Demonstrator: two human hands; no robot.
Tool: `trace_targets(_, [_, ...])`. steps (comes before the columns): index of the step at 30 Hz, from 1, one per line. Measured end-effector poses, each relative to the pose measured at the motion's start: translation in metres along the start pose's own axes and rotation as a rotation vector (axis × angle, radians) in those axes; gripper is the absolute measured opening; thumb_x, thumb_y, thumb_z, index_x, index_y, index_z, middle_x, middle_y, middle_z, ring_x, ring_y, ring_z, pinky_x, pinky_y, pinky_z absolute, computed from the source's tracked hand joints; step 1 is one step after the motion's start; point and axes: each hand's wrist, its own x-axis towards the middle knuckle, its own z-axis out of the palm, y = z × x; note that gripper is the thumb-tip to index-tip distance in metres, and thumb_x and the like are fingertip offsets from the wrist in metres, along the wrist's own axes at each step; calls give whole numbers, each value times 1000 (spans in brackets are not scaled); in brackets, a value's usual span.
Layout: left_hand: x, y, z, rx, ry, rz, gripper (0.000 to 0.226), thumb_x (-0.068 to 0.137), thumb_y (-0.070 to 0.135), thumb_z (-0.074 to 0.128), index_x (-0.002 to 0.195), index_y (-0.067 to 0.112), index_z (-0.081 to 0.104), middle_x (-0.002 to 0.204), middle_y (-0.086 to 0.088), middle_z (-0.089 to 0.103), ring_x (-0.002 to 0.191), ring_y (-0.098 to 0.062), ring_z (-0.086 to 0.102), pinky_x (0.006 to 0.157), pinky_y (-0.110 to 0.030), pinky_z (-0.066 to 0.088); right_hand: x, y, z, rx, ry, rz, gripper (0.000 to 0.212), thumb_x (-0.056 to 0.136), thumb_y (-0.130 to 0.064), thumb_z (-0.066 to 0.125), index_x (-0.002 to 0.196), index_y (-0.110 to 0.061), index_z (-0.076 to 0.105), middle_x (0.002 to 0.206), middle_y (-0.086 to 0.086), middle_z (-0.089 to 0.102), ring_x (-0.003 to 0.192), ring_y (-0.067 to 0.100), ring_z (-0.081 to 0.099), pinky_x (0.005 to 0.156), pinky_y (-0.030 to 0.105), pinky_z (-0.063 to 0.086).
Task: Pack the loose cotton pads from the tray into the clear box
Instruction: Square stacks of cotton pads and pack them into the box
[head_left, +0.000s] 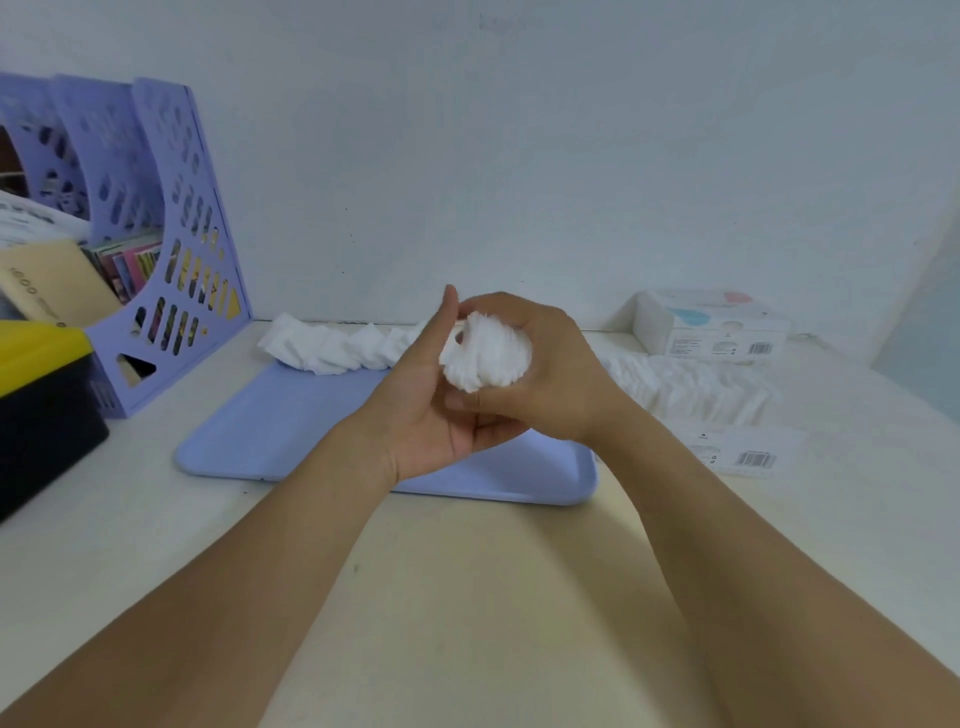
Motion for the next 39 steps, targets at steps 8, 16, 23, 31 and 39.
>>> trace_targets(8, [-2, 0, -11, 96, 20, -2, 40, 84, 44, 67, 115, 21, 74, 125, -4, 71, 113, -18, 69, 89, -32, 58, -2, -3, -12, 33, -192, 34, 120, 54, -11, 99, 152, -33, 34, 133, -6, 55, 121, 3, 55, 97, 21, 50])
trace_targets(16, [2, 1, -1, 62, 140, 16, 57, 99, 62, 42, 131, 19, 62, 122, -8, 72, 108, -20, 71, 78, -34, 62, 0, 2, -16, 109, -81, 47, 99, 56, -8, 99, 141, -23, 51, 113, -3, 72, 107, 15, 68, 94, 41, 57])
trace_targets(23, [1, -3, 7, 161, 171, 41, 42, 90, 60, 57, 113, 27, 69, 107, 1, 78, 97, -16, 75, 85, -38, 59, -1, 5, -6, 5, -108, 29, 107, 51, -24, 101, 144, -28, 48, 125, -10, 66, 115, 7, 62, 100, 36, 53])
trace_targets(31, [2, -2, -5, 19, 120, 4, 41, 90, 48, 66, 121, 22, 69, 117, -4, 74, 106, -22, 72, 90, -45, 59, -2, 6, -4, -13, -92, -46, 94, 59, -19, 97, 142, -26, 53, 123, -4, 68, 113, 15, 64, 95, 42, 54])
trace_targets(39, [5, -6, -12, 18, 82, -24, 35, 74, 31, 78, 107, 19, 72, 113, -3, 73, 104, -21, 70, 100, -37, 51, -4, 1, 3, 6, -221, 51, 116, 55, -15, 99, 151, -33, 37, 122, -8, 62, 114, 1, 59, 95, 16, 49])
